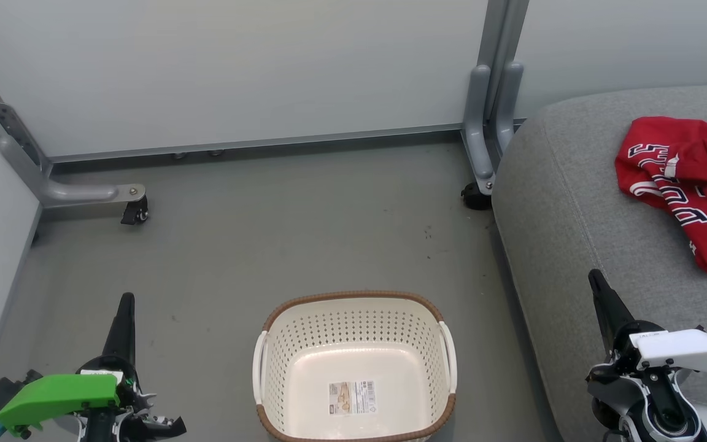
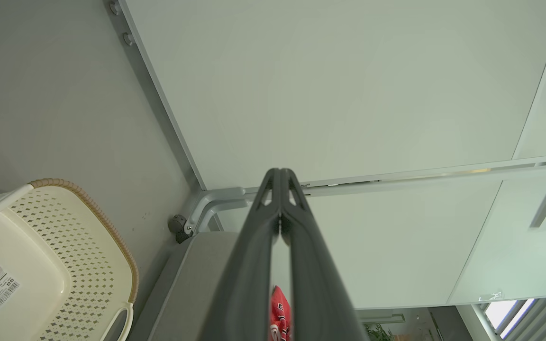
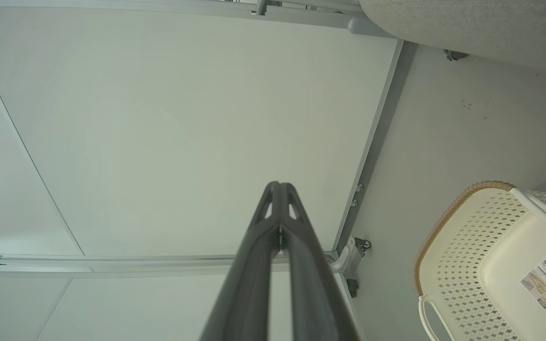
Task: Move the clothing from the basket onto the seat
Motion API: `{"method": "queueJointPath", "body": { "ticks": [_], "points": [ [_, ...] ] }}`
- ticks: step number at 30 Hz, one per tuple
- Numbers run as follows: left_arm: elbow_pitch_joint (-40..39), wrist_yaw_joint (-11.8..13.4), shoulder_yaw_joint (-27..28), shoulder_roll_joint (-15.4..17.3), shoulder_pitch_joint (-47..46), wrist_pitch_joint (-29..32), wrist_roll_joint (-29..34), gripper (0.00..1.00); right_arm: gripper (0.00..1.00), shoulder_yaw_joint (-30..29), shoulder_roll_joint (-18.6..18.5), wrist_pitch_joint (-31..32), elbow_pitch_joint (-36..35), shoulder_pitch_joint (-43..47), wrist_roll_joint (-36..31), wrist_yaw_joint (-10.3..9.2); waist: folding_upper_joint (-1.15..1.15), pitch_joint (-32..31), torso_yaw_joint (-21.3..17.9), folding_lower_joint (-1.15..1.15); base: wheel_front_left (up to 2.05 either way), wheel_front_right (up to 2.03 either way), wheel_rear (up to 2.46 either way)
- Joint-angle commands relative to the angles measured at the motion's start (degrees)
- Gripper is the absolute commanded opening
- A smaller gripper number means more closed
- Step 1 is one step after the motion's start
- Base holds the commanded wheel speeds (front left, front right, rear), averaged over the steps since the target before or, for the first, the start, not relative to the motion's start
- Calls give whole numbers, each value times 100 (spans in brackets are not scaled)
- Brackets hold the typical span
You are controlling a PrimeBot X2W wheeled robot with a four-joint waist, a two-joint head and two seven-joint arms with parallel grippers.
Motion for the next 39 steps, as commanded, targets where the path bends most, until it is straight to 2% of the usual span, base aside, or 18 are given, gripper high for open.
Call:
{"method": "queueJointPath", "body": {
  "ticks": [1, 14, 39],
  "points": [
    [11, -34, 26, 24, -118, 44, -112, 0, 0, -36, -10, 38, 11, -65, 123, 3, 0, 5, 1, 0, 0, 0, 0],
    [96, -62, 117, 4, -264, 182, -611, 0, 0, -123, 8, 172, 54, -156, 599, 2, 0, 49, 5, 0, 0, 0, 0],
    [94, -62, 165, -49, -253, 226, -521, 0, 0, -175, 50, 213, 57, -154, 523, 2, 0, 49, 5, 0, 0, 0, 0]
  ]
}}
